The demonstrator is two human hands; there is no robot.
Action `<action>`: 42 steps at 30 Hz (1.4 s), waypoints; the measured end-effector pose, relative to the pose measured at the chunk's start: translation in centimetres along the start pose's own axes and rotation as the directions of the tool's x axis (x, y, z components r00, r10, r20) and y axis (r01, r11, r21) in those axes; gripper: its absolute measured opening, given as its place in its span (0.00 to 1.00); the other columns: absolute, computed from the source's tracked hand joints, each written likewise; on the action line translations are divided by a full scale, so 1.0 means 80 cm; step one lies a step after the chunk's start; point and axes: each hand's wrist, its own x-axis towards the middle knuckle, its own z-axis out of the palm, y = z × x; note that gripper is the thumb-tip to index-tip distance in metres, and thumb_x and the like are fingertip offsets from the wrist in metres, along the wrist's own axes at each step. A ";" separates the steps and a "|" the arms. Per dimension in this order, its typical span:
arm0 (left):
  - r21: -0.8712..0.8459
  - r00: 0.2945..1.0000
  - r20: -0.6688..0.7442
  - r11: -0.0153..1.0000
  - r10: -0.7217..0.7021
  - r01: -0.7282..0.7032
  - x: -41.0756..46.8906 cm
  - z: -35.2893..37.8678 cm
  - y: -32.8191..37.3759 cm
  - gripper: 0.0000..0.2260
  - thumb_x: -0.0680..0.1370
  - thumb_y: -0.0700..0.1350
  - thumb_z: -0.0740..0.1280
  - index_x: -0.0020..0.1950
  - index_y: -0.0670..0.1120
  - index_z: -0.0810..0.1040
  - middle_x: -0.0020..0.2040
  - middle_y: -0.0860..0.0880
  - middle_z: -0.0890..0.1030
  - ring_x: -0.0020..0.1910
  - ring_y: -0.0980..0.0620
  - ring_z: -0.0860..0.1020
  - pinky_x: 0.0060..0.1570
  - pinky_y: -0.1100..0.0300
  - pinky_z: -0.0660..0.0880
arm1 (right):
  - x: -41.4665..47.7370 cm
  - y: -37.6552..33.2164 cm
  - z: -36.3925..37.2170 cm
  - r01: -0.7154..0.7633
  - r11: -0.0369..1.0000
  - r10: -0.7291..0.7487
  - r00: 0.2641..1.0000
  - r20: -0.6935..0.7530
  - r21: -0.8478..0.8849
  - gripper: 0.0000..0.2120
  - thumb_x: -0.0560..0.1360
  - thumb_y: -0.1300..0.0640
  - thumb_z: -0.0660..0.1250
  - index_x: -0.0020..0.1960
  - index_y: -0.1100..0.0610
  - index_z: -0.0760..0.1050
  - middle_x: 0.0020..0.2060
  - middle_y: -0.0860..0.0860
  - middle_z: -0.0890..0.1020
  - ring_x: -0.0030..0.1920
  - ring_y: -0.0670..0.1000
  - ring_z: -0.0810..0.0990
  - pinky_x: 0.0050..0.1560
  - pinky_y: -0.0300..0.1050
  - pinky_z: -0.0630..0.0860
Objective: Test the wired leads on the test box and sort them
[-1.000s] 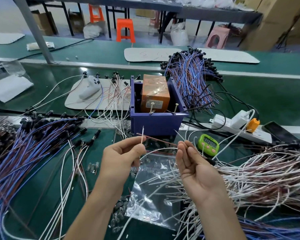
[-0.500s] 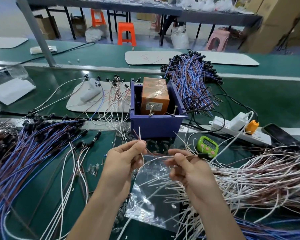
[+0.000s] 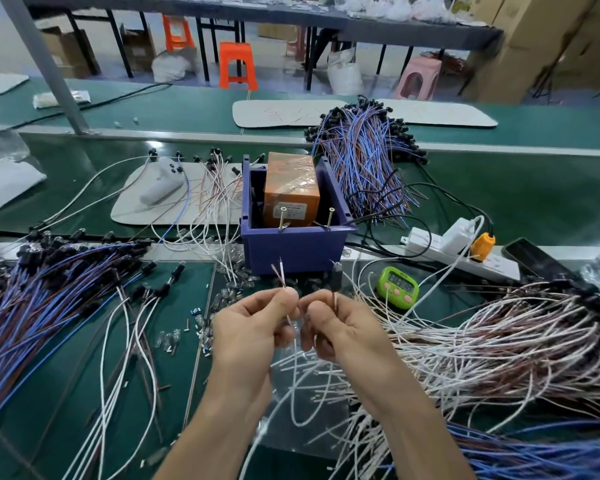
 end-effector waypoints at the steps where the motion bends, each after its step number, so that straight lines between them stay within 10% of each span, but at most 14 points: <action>1: 0.023 0.999 -0.025 0.999 0.028 -0.028 0.002 -0.001 -0.002 0.02 0.72 0.41 0.77 0.39 0.47 0.88 0.32 0.47 0.83 0.25 0.56 0.74 0.27 0.65 0.74 | -0.001 -0.002 0.001 -0.005 0.999 0.005 1.000 0.009 0.035 0.10 0.82 0.58 0.67 0.43 0.54 0.82 0.32 0.52 0.80 0.31 0.43 0.75 0.32 0.33 0.71; 8: 0.275 0.984 -0.076 0.952 0.159 -0.133 0.024 -0.005 0.006 0.01 0.71 0.45 0.78 0.41 0.49 0.89 0.31 0.50 0.84 0.24 0.58 0.74 0.26 0.67 0.72 | 0.010 -0.010 -0.016 -0.059 0.975 0.104 0.973 -0.206 0.214 0.13 0.78 0.65 0.69 0.37 0.52 0.82 0.30 0.53 0.79 0.28 0.47 0.73 0.29 0.36 0.71; 12: 0.747 0.872 -0.017 0.586 0.490 -0.315 0.047 -0.024 0.022 0.05 0.79 0.50 0.73 0.44 0.59 0.86 0.30 0.57 0.82 0.28 0.58 0.77 0.30 0.55 0.76 | 0.026 -0.024 -0.047 0.005 0.946 0.098 0.949 -0.301 0.324 0.11 0.81 0.66 0.64 0.42 0.55 0.76 0.30 0.57 0.81 0.22 0.45 0.67 0.21 0.33 0.63; 19: 0.863 0.717 0.160 0.257 0.678 -0.435 0.076 -0.011 0.046 0.05 0.80 0.45 0.73 0.44 0.49 0.87 0.30 0.58 0.79 0.30 0.56 0.77 0.32 0.59 0.72 | 0.042 -0.017 -0.048 0.036 0.940 0.077 0.946 -0.315 0.339 0.15 0.78 0.68 0.68 0.36 0.55 0.70 0.25 0.46 0.65 0.24 0.45 0.60 0.25 0.36 0.57; 30: 0.873 0.757 0.196 0.240 0.623 -0.424 0.095 -0.008 0.051 0.08 0.80 0.47 0.72 0.42 0.52 0.86 0.26 0.57 0.77 0.28 0.58 0.75 0.30 0.65 0.68 | 0.053 -0.006 -0.058 0.050 0.952 0.071 0.923 -0.377 0.301 0.09 0.76 0.65 0.72 0.37 0.58 0.83 0.33 0.57 0.66 0.24 0.45 0.57 0.29 0.41 0.54; 42: 0.858 0.755 0.143 0.300 0.640 -0.417 0.095 -0.006 0.053 0.06 0.80 0.47 0.72 0.45 0.51 0.87 0.28 0.59 0.78 0.29 0.59 0.76 0.31 0.64 0.70 | 0.082 -0.014 -0.058 0.064 0.985 0.037 0.831 -0.554 0.161 0.17 0.73 0.63 0.75 0.27 0.55 0.78 0.20 0.42 0.68 0.22 0.42 0.61 0.34 0.42 0.61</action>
